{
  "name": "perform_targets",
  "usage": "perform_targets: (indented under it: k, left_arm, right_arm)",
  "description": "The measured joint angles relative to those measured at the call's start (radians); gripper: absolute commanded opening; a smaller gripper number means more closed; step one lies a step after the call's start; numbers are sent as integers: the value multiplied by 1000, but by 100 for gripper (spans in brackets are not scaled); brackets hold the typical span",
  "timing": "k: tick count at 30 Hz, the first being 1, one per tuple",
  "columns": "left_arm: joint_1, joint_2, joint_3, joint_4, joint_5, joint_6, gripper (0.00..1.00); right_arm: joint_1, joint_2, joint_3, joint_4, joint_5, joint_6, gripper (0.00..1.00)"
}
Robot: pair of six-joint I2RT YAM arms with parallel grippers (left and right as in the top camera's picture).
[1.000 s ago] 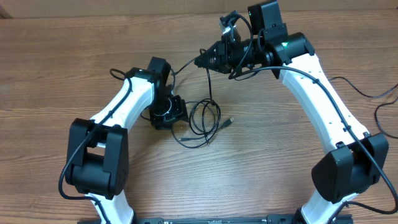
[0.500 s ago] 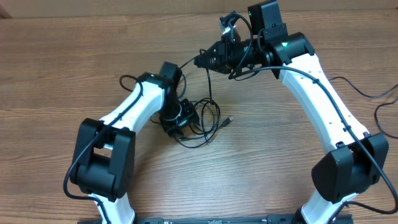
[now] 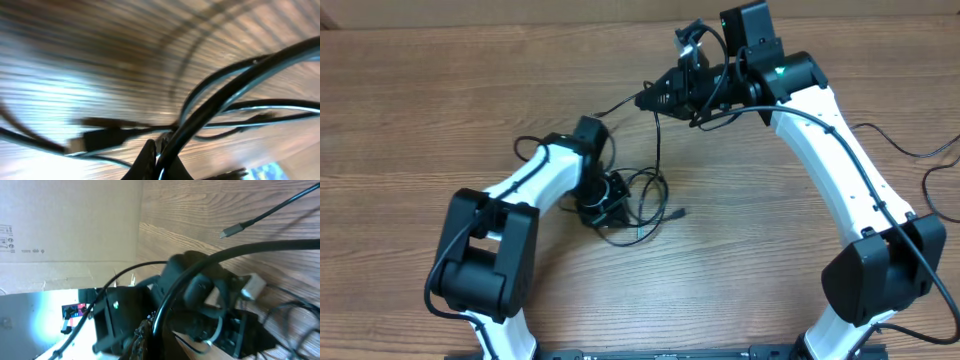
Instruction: Untangle cables
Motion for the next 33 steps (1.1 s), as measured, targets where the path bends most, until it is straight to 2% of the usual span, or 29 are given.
perform_targets:
  k: [3, 7, 12, 17, 24, 31, 33]
  left_arm:
    - [57, 0, 0, -108, -57, 87, 4]
    - [132, 0, -2, -217, -210, 161, 4]
    - [176, 0, -3, -251, -371, 210, 4]
    - [173, 0, -6, -243, -422, 222, 4]
    - [172, 0, -6, -222, -441, 237, 4]
    - [172, 0, -8, -191, -430, 241, 4]
    - [172, 0, -8, -182, -415, 241, 4]
  right_arm:
    - [-36, 0, 0, -2, -27, -1, 4]
    - [-122, 0, 0, -7, -81, 0, 4]
    - [-212, 0, 0, -55, -71, -8, 4]
    - [-257, 0, 0, -172, 127, -28, 4]
    - [-275, 0, -2, -294, 585, -50, 4]
    - [-275, 0, -74, -306, 702, -57, 4]
    - [-275, 0, -108, -296, 709, -60, 11]
